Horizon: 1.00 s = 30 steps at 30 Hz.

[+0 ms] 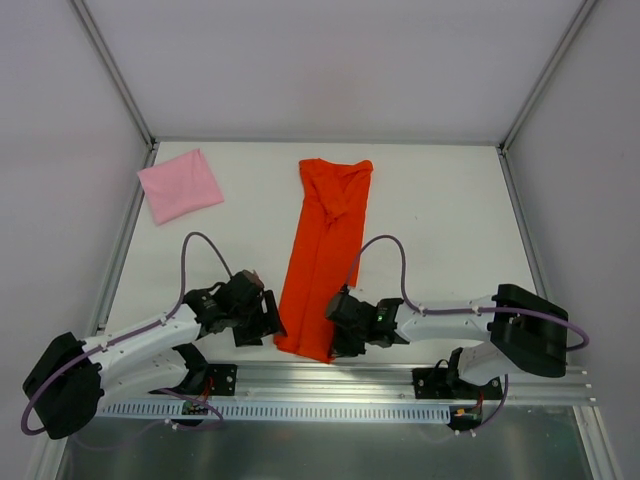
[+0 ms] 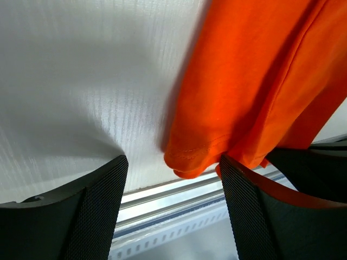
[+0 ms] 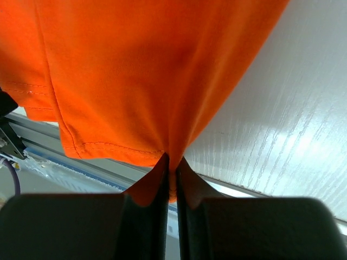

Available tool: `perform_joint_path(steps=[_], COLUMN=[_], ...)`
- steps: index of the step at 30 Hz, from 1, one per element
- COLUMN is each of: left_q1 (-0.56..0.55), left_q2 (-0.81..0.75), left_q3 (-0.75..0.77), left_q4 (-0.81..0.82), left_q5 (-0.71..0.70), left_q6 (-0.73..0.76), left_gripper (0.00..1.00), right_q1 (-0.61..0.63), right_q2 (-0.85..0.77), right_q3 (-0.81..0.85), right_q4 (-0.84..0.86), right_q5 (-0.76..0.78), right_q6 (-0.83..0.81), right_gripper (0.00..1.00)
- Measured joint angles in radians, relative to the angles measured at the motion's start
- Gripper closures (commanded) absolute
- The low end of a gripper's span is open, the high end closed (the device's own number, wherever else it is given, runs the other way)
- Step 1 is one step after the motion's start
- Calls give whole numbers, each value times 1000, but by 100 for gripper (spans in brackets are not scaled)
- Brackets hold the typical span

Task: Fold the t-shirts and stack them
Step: Grab the bottom of the folded rectangular tshirt with both arms

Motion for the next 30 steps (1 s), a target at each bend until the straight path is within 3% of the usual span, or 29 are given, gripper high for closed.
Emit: perform_joint_path(steps=[7, 8, 10, 11, 13, 19, 25, 30], left_q1=[1, 0, 0, 1, 0, 0, 3, 59], left_q2=[17, 24, 54, 70, 86, 87, 86, 172], left_q3=[-21, -23, -24, -24, -24, 31, 347, 571], left_q4=[37, 47, 68, 78, 90, 22, -137, -128], left_q5=[10, 13, 13, 19, 23, -1, -132, -190], left_q6=[5, 7, 19, 23, 37, 74, 183, 283], left_gripper=[52, 64, 76, 90, 100, 100, 100, 100], right_q1=[16, 18, 18, 18, 19, 19, -18, -187], right_q2=[2, 5, 7, 7, 7, -26, -167, -236], right_q3=[6, 8, 16, 19, 26, 69, 190, 282], right_q4=[-4, -6, -15, -18, -27, -100, -217, -259], right_q5=[28, 30, 35, 39, 44, 93, 188, 209], right_q6=[34, 35, 34, 34, 33, 13, -66, -187], right_gripper=[94, 96, 96, 98, 99, 99, 99, 99])
